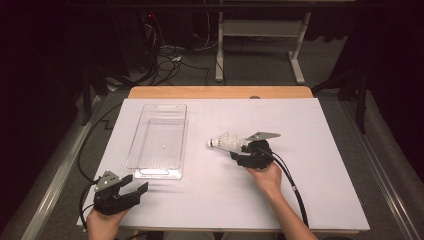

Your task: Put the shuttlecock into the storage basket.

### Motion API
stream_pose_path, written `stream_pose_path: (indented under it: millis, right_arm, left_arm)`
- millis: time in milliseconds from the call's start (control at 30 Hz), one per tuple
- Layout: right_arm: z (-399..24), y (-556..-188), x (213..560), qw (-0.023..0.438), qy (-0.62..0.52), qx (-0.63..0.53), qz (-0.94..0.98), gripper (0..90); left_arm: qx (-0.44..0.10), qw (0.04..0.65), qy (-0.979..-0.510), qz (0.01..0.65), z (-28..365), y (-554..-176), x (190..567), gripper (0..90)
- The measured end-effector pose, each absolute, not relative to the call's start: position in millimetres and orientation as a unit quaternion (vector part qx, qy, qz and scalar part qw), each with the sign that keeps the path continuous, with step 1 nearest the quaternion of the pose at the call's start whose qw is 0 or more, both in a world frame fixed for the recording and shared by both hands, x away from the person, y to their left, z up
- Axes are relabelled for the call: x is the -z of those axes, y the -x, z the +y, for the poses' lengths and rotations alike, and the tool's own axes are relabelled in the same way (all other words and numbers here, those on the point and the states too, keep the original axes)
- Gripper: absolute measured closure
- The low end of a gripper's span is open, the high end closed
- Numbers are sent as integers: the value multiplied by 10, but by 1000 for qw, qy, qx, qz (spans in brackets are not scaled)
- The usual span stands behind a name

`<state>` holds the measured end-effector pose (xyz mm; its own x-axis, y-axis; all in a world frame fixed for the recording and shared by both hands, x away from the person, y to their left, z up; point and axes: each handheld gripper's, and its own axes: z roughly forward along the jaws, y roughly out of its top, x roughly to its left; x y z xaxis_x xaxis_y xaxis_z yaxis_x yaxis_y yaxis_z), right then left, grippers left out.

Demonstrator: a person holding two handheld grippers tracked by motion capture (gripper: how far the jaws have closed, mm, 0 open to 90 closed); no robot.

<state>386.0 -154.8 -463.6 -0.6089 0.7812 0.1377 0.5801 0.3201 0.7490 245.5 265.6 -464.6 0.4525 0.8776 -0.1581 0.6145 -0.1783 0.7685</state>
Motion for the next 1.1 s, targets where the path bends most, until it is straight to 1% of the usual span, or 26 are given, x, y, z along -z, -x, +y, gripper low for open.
stream_pose_path:
  millis: [533,900,1100]
  right_arm:
    - [-1567,-3893,4629,138,-416,-403,804,484]
    - [-1534,-3945,4680,128,-422,-413,797,501]
    - [-1547,-3957,4648,124,-425,-410,797,516]
  left_arm:
    - [-162,403,-751,497,2635,-2456,4642,344]
    - [-163,403,-751,497,2636,-2455,4643,344]
    - [-162,402,-751,499,2637,-2465,4648,344]
